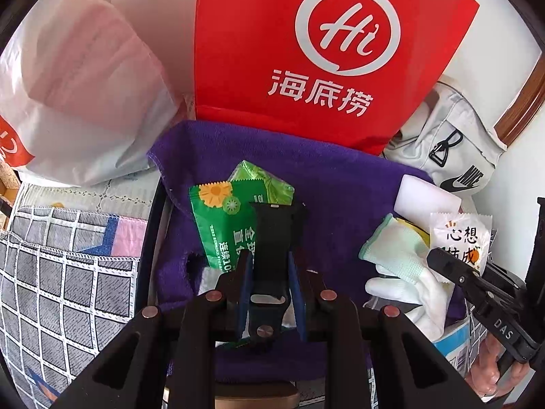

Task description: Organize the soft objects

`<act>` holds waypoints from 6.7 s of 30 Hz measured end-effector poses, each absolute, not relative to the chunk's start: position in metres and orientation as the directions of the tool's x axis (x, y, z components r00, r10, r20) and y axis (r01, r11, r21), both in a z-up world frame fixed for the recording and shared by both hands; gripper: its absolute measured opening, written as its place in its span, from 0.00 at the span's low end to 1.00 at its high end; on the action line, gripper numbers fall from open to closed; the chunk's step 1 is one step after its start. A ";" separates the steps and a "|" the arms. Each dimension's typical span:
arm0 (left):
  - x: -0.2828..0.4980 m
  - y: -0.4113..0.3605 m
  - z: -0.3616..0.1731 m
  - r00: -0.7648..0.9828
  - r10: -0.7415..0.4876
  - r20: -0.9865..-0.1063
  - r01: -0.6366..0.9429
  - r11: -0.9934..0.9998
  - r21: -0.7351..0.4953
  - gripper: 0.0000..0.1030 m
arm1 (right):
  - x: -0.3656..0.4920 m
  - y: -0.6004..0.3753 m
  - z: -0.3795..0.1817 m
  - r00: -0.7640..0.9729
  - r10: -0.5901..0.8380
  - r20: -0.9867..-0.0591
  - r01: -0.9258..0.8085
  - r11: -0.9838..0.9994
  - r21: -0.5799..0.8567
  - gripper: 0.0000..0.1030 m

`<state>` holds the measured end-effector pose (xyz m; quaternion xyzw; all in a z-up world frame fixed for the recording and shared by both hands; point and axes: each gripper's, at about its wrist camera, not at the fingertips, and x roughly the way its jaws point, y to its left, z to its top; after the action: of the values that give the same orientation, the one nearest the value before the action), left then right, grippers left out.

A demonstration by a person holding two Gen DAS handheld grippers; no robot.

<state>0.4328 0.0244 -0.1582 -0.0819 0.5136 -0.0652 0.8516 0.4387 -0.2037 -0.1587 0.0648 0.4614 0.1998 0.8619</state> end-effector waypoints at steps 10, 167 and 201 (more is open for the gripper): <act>0.434 0.020 -0.160 0.450 -0.212 -0.867 0.028 0.974 -0.224 0.20 | 0.432 -0.195 -0.151 0.552 0.318 -0.771 -0.308 0.937 0.166 0.44; 0.021 -0.009 -0.003 0.727 -0.041 -0.685 0.012 0.999 -0.047 0.85 | 0.017 -0.234 -0.015 0.760 0.117 -0.639 -0.095 0.993 0.069 0.99; 0.021 -0.004 0.002 0.731 -0.038 -0.682 0.011 0.999 -0.044 0.85 | 0.012 -0.232 -0.012 0.768 0.119 -0.630 -0.105 0.993 0.059 0.99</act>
<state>0.0212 -0.0038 0.0017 -0.0185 0.3667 -0.0133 0.9300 0.0119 -0.2324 -0.0118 0.0102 0.3356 0.0596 0.9401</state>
